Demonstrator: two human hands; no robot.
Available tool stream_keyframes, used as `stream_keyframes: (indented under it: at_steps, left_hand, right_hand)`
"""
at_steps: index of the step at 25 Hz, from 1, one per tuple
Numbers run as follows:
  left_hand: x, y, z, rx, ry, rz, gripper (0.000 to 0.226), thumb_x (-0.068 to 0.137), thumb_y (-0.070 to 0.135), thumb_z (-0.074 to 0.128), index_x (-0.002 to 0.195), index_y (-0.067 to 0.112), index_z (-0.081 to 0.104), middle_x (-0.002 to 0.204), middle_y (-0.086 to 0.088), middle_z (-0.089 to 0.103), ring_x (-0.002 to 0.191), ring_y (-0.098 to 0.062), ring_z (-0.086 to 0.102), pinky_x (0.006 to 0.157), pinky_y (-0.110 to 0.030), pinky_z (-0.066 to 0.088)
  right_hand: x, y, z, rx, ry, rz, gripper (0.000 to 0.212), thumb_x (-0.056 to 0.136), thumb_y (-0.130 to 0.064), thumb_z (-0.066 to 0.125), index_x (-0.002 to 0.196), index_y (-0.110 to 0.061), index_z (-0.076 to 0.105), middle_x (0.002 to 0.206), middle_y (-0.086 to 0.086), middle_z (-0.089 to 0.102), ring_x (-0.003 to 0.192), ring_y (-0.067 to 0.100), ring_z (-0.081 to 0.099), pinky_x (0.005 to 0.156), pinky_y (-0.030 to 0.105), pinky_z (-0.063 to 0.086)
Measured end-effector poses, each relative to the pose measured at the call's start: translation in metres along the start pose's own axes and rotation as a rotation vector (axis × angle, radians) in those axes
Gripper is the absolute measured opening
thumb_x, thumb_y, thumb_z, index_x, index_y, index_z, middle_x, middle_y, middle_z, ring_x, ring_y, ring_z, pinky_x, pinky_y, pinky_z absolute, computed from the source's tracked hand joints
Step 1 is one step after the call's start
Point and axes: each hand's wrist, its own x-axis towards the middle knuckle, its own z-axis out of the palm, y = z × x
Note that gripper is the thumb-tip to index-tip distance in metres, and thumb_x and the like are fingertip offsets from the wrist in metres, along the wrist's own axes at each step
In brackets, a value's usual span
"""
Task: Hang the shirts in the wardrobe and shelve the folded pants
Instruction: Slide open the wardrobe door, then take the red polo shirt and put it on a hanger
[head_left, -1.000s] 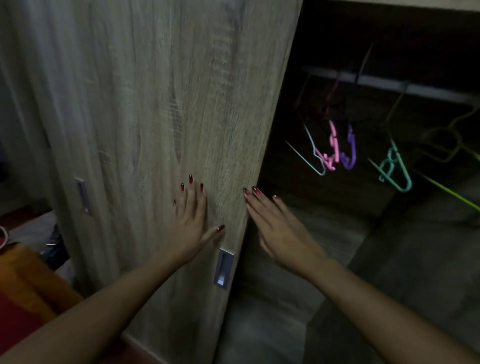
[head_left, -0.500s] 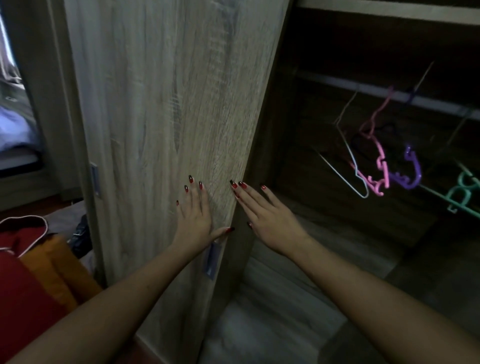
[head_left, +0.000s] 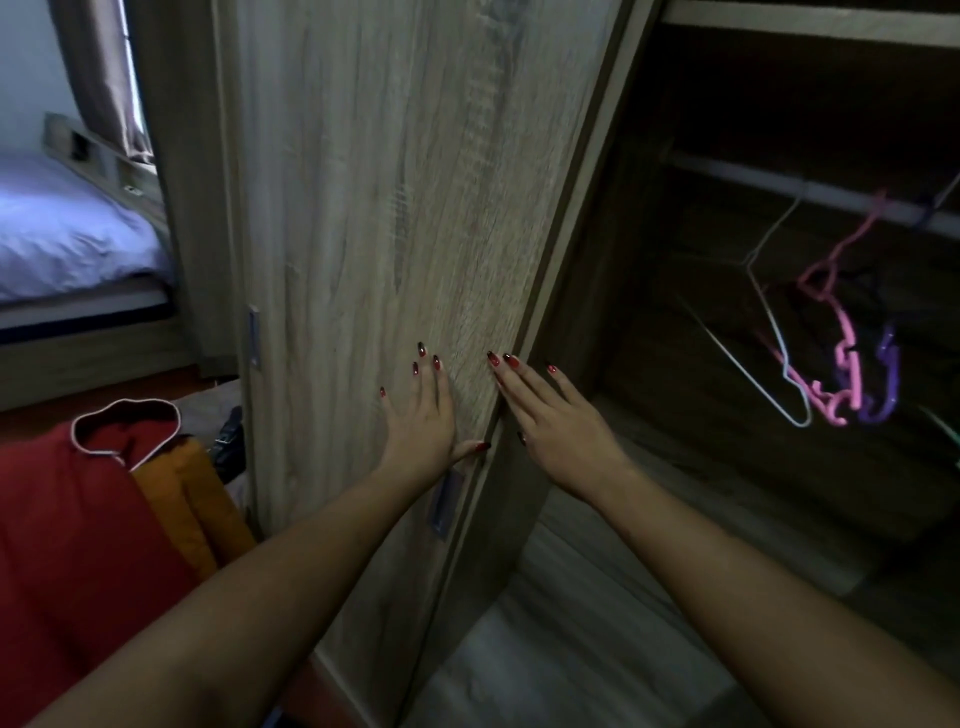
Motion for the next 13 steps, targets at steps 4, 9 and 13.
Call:
stream_keyframes:
  at_steps: [4,9,13]
  left_hand:
    - [-0.002,0.003,-0.004,-0.016,-0.030,-0.020,0.116,0.077,0.073,0.047,0.147,0.005,-0.015,0.157,-0.018,-0.021,0.147,-0.035,-0.004,0.111,-0.068,0.016]
    - [-0.028,-0.051,-0.020,-0.117,-0.087,-0.035,0.104,0.082,0.068,0.047,0.151,0.012,-0.008,0.159,-0.009,-0.018,0.148,-0.026,-0.010,0.117,-0.060,0.008]
    - [-0.060,-0.165,-0.038,-0.125,0.038,-0.237,0.077,0.090,0.052,0.047,0.149,0.013,0.019,0.160,-0.007,0.009,0.148,-0.026,0.007,0.114,-0.061,0.018]
  right_hand:
    - [-0.002,-0.004,-0.006,0.024,0.032,0.022,0.072,0.085,-0.029,0.056,0.146,-0.007,0.025,0.159,0.010,0.009,0.145,0.023,0.006,0.115,0.046,0.016]
    - [0.019,-0.050,-0.018,0.221,0.142,0.049,0.065,0.081,-0.028,0.061,0.137,-0.002,0.042,0.145,0.018,0.043,0.135,0.030,0.041,0.109,0.048,0.036]
    - [0.075,-0.111,-0.024,0.519,0.167,-0.022,0.049,0.088,-0.032,0.042,0.128,-0.003,0.050,0.124,0.015,0.058,0.110,0.031,0.057,0.094,0.039,0.048]
